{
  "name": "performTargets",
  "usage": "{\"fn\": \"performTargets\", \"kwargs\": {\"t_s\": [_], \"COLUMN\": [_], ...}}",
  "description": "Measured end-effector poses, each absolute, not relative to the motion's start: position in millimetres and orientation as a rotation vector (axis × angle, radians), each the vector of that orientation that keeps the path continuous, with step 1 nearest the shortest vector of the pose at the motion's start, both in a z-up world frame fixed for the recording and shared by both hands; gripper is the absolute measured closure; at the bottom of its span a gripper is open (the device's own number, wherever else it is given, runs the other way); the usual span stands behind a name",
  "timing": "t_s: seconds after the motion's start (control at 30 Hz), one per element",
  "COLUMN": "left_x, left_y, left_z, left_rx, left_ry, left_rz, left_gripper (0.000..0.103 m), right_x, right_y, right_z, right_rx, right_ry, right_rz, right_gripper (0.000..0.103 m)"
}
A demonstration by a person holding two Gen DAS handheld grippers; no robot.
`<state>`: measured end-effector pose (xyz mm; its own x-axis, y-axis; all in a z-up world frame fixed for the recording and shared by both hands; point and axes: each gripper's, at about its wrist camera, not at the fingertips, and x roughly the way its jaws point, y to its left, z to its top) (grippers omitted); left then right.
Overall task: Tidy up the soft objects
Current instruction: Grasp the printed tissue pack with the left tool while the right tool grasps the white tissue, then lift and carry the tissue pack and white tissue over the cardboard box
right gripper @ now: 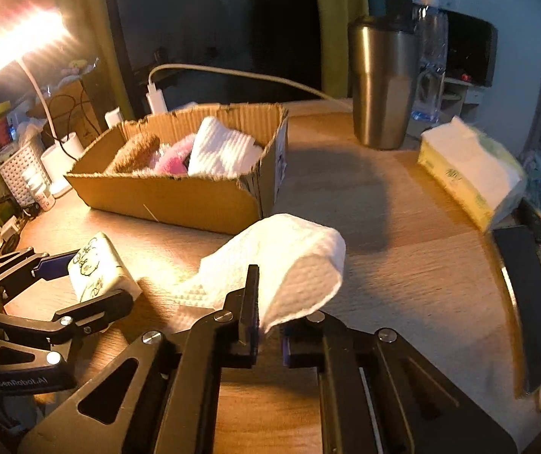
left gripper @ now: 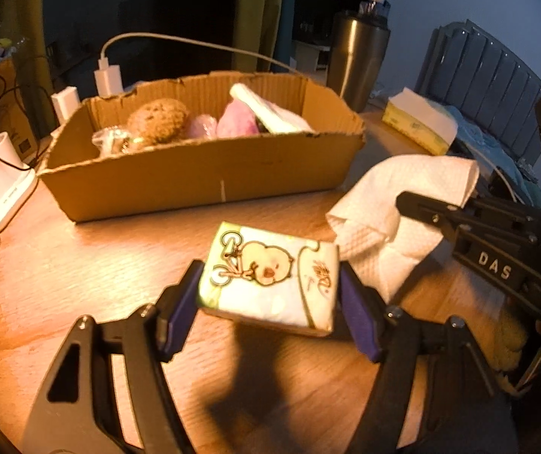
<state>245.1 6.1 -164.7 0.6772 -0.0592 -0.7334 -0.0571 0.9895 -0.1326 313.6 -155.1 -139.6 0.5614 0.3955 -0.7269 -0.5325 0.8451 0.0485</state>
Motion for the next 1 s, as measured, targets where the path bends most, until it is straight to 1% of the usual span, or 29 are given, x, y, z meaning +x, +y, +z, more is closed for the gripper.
{"fn": "performTargets", "kwargs": {"t_s": [0.53, 0.77, 1.0], "left_x": [182, 166, 160], "left_y": [37, 58, 81], "left_z": [-121, -97, -72], "left_rx": [-0.184, -0.199, -0.210], "left_ry": [0.671, 0.592, 0.521], "left_rz": [0.021, 0.057, 0.095], "left_gripper": [0.033, 0.033, 0.033], "right_x": [266, 251, 251], "right_y": [-131, -114, -94], "right_z": [-84, -62, -51], "right_rx": [-0.241, -0.261, -0.278], "right_ry": [0.661, 0.598, 0.564], "right_rz": [0.568, 0.580, 0.597], "right_gripper": [0.094, 0.094, 0.094]}}
